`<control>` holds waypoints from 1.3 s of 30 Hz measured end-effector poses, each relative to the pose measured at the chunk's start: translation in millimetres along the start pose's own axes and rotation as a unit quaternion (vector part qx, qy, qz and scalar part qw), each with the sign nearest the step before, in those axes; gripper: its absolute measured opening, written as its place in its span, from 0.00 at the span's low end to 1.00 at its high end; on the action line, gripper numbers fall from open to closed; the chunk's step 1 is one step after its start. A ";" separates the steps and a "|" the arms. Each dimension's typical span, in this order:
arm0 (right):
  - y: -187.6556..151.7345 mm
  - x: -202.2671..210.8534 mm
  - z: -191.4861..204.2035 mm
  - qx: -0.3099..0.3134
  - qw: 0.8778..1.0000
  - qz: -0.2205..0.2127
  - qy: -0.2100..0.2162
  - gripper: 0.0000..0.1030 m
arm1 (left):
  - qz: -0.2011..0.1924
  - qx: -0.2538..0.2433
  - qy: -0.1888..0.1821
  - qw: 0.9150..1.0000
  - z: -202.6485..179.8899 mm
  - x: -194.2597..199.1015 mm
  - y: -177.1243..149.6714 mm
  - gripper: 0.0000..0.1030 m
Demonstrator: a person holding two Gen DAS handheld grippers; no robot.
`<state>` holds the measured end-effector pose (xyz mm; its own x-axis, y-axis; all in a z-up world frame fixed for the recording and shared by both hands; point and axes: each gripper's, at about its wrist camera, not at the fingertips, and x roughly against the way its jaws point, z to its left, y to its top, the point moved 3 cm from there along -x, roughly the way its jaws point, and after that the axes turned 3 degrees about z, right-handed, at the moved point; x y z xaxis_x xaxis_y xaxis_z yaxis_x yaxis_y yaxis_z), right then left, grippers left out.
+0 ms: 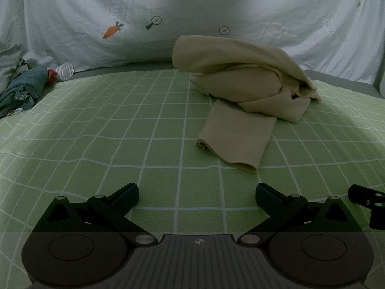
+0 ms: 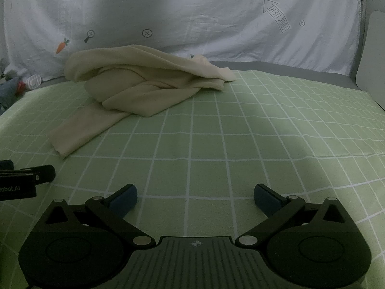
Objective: Fold clothes
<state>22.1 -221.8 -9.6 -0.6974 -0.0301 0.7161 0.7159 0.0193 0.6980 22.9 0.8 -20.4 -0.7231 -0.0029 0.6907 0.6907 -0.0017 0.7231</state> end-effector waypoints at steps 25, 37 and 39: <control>1.0 -2.7 4.0 0.000 1.000 0.000 0.000 1.00 | 0.000 0.000 0.002 1.000 0.2 -0.6 -0.7 1.00; 44.8 1.5 24.6 0.039 0.999 0.023 0.016 0.94 | 0.045 0.064 -0.004 0.997 24.1 14.8 8.7 0.62; 75.0 6.4 49.5 0.098 0.995 -0.017 0.014 0.94 | 0.057 0.116 -0.023 0.991 44.8 25.1 12.1 0.60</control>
<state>69.6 -171.1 47.7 -0.7177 -0.0618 0.6936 0.6694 0.2128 0.7117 13.1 45.5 5.8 -0.6437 0.0559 0.7632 0.7528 0.2256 0.6184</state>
